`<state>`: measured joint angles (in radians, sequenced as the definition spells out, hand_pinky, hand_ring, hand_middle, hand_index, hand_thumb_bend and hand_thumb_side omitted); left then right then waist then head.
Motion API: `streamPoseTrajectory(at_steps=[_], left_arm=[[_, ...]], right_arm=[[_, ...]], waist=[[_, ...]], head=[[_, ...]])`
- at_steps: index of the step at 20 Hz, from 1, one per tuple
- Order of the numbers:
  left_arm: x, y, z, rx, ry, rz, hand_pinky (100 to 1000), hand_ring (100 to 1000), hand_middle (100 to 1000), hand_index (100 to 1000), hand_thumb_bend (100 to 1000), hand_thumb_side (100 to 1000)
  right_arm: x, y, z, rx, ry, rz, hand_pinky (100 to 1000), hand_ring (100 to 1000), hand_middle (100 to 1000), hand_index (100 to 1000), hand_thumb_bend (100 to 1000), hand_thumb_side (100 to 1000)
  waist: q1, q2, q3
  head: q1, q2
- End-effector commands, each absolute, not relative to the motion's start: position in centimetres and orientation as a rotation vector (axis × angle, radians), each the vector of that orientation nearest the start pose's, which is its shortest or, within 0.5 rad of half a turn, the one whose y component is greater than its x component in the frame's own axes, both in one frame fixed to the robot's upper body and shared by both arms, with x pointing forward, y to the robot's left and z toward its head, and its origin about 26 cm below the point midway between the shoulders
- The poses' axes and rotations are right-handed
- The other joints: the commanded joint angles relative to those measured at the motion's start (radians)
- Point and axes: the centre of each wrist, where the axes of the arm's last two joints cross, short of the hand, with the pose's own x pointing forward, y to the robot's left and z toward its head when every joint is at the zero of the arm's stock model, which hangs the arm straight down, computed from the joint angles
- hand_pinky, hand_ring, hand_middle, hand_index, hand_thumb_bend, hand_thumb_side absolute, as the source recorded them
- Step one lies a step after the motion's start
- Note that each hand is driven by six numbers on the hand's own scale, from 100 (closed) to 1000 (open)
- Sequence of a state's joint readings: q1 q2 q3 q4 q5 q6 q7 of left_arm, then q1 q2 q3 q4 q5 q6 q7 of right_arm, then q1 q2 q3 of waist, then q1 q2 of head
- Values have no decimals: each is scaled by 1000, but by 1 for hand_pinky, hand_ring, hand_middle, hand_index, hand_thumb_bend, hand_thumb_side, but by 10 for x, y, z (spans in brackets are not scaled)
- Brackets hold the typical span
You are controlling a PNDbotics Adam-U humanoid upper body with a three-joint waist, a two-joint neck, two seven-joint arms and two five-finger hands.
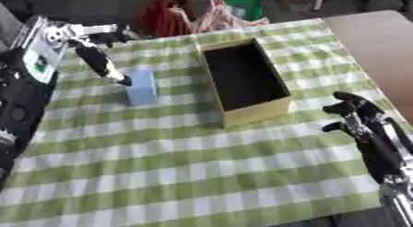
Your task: Pick up objects on the table and place them in the box.
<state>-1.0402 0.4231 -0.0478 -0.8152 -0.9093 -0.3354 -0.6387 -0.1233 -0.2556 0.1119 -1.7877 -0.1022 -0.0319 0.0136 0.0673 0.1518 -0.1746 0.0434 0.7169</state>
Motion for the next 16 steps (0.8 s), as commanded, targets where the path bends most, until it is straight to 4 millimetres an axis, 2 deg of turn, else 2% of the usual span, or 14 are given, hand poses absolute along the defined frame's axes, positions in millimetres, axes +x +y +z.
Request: streamPoseTrajectory(at_steps=[1,8,16], left_arm=[[501,294,217,736,-1306,-1658,714,847,962,1000,664,276],[503,292,192,703,-1301,-1647,702,827,957,1000,590,295],[503,289,186,678,-1341,-1592,690,809,937,1000,530,262]], right_arm=[[299,-251,92,49,-1924,296,569,787,601,831,100,572],[299,-250,92,53,-1926,295,569,787,600,830,100,573],[300,-250,92,52,-1924,294,569,787,600,829,100,574]], waist=[[-4,-13,-1],[-5,-8,-4],[-6,-5,-7]], head=[[4,-11],[1,-14],[1,-15]])
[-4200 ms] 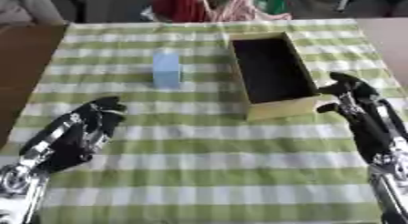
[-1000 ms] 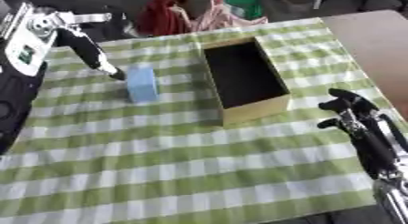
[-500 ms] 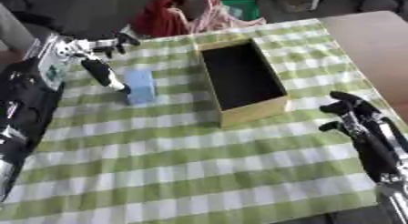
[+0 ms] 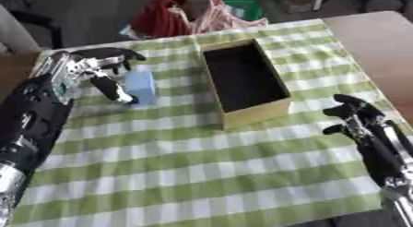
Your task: Pick up objects on the table and place them in the box.
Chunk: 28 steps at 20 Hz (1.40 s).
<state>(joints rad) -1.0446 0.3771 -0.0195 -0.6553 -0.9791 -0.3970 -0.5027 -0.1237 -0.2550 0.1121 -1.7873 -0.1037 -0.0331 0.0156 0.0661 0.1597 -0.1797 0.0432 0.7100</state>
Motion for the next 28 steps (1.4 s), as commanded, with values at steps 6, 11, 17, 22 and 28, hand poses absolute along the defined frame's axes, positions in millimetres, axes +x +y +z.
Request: streamPoseTrajectory(at_steps=[6,11,17,22,28], left_arm=[[502,286,177,661,-1316,-1602,685,787,887,1000,516,293],[502,285,176,672,-1307,-1615,679,759,738,969,495,268],[501,286,180,725,-1342,-1592,656,696,469,927,417,254],[500,284,192,756,-1425,-1576,646,651,354,914,335,238],[498,269,220,731,-1571,-1604,645,647,364,915,302,213]], right_arm=[[300,-250,91,53,-1925,294,569,787,600,829,100,575],[300,-250,91,51,-1925,291,569,787,600,828,100,575],[300,-250,91,51,-1924,289,569,787,600,827,100,575],[300,-251,91,49,-1923,289,569,787,600,827,100,575],[299,-251,90,50,-1922,290,569,787,600,827,100,574]], waist=[[-4,-11,-5],[-4,-11,-6],[-5,-13,-3],[-6,-15,0],[-8,-19,3]], head=[[1,-8],[0,-8],[-3,-8],[-5,-7],[-7,-8]])
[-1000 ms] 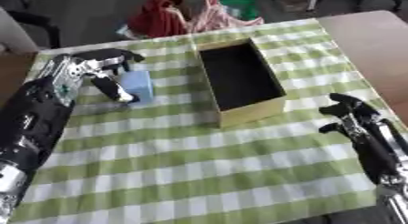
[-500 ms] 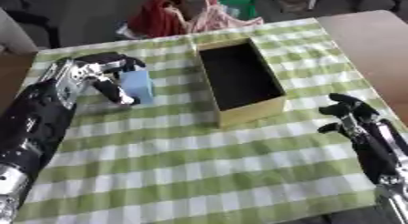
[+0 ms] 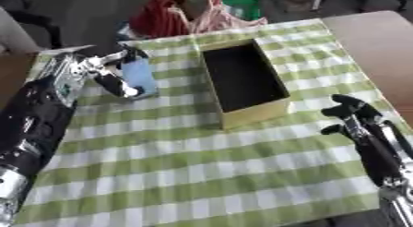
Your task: Pick up objects on the table and place them in the box.
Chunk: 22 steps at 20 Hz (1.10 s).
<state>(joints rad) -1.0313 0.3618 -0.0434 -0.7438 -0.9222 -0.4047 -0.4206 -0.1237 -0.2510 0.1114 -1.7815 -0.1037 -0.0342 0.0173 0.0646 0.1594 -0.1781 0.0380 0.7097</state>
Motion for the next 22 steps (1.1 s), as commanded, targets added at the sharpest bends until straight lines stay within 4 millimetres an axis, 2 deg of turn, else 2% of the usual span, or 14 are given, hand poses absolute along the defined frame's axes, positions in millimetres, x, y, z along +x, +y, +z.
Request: streamPoseTrajectory(at_steps=[1,6,10,16,22], left_arm=[[498,265,226,723,-1598,-1616,644,645,364,915,301,209],[492,231,247,659,-1739,-1699,645,645,366,914,287,198],[488,205,254,595,-1809,-1752,646,644,365,912,286,197],[480,165,248,490,-1888,-1849,649,650,365,906,288,198],[475,139,231,433,-1905,-1946,654,655,365,897,299,208]], right_arm=[[299,-251,90,51,-1922,291,569,787,600,827,100,574],[300,-249,90,63,-1919,299,569,787,600,827,100,574],[300,-248,90,71,-1918,306,569,787,600,827,100,575],[302,-244,92,94,-1920,320,569,787,599,827,100,575],[303,-241,93,110,-1924,327,569,787,599,827,100,576]], waist=[[-7,-20,1],[-9,-22,-3],[-9,-23,-7],[-8,-21,-17],[-8,-19,-28]], head=[[-2,-8],[1,-10],[5,-9],[5,-14],[9,-20]])
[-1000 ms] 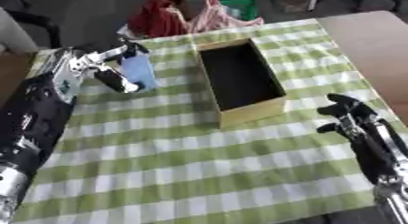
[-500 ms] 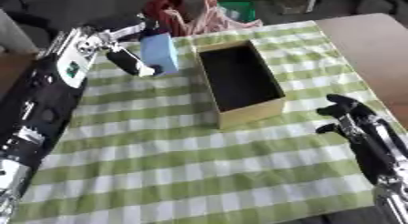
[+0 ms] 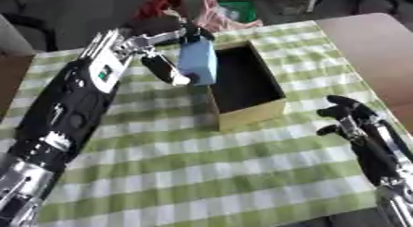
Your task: Pick up objects on the table and place them in the box.
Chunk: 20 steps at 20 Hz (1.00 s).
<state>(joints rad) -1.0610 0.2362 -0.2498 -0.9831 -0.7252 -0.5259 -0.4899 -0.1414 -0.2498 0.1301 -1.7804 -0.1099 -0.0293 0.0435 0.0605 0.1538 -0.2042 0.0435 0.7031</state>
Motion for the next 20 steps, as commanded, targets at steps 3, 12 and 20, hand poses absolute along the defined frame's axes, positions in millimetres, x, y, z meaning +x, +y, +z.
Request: streamPoseTrajectory(at_steps=[3,12,20], left_arm=[[474,131,221,-520,2413,2497,654,655,364,895,293,207],[471,122,211,-492,2391,2454,667,665,439,892,314,214],[473,123,208,-557,2438,2400,668,656,445,888,296,206]], right_arm=[[303,-240,93,117,-1923,330,570,787,599,827,100,576],[304,-239,94,125,-1925,334,570,786,598,827,100,577],[305,-236,96,138,-1931,339,570,786,598,827,100,578]], waist=[[-3,-13,-5],[-1,-12,-12],[1,-7,-24]], head=[[2,-18],[0,-24],[3,-33]])
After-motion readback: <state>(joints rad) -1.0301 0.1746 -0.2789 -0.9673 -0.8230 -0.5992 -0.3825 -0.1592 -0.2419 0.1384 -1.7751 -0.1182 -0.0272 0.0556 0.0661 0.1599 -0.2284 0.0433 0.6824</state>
